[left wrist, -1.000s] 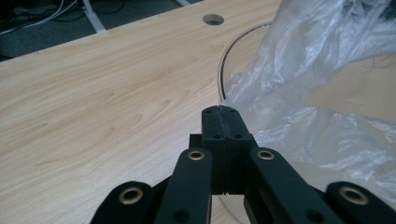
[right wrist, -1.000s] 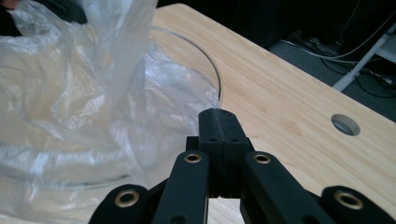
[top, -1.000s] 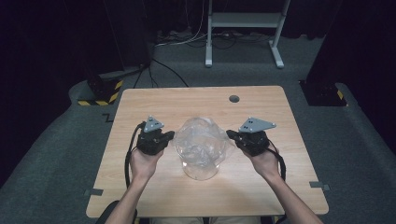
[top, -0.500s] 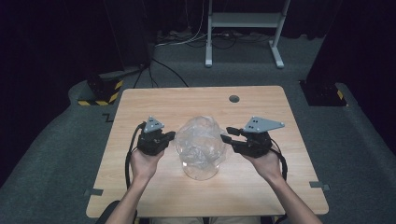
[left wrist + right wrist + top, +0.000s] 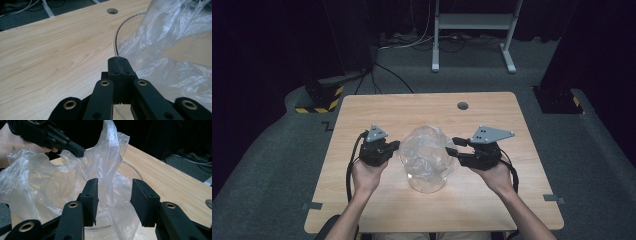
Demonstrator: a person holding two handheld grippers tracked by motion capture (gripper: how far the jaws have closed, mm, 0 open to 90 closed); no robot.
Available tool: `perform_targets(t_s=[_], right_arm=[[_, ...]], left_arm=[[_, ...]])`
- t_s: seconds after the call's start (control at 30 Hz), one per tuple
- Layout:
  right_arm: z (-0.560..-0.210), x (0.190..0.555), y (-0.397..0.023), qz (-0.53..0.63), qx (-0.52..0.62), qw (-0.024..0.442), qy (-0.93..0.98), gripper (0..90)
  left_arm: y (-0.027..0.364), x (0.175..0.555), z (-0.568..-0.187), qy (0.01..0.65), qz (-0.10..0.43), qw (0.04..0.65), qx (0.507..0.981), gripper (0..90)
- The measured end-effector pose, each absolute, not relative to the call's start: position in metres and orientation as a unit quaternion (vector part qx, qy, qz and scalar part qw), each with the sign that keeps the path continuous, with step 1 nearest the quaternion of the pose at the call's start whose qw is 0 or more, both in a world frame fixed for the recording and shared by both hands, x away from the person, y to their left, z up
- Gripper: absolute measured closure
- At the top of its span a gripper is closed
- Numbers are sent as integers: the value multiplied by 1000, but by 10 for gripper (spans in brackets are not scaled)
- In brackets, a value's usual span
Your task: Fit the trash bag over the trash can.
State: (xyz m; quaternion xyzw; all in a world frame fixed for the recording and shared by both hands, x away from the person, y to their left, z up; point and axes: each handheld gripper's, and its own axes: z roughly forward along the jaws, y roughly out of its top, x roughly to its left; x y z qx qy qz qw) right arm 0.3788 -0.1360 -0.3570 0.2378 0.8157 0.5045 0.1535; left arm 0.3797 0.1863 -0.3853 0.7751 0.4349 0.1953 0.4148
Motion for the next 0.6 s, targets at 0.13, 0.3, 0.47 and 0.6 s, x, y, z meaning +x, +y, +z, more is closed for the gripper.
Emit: perform_targets(t_s=[0.13, 0.3, 0.47, 0.6], right_arm=[[-361, 379, -133, 490, 232, 157, 825, 644], [-367, 383, -130, 471, 235, 164, 834, 818], [-370, 387, -128, 464, 242, 178, 833, 897], [-371, 391, -128, 464, 250, 185, 829, 900]], left_arm=[[186, 380, -385, 435, 195, 415, 775, 896], [186, 380, -386, 433, 195, 416, 776, 895], [186, 381, -386, 432, 195, 417, 775, 895], [187, 382, -386, 433, 194, 419, 774, 895]])
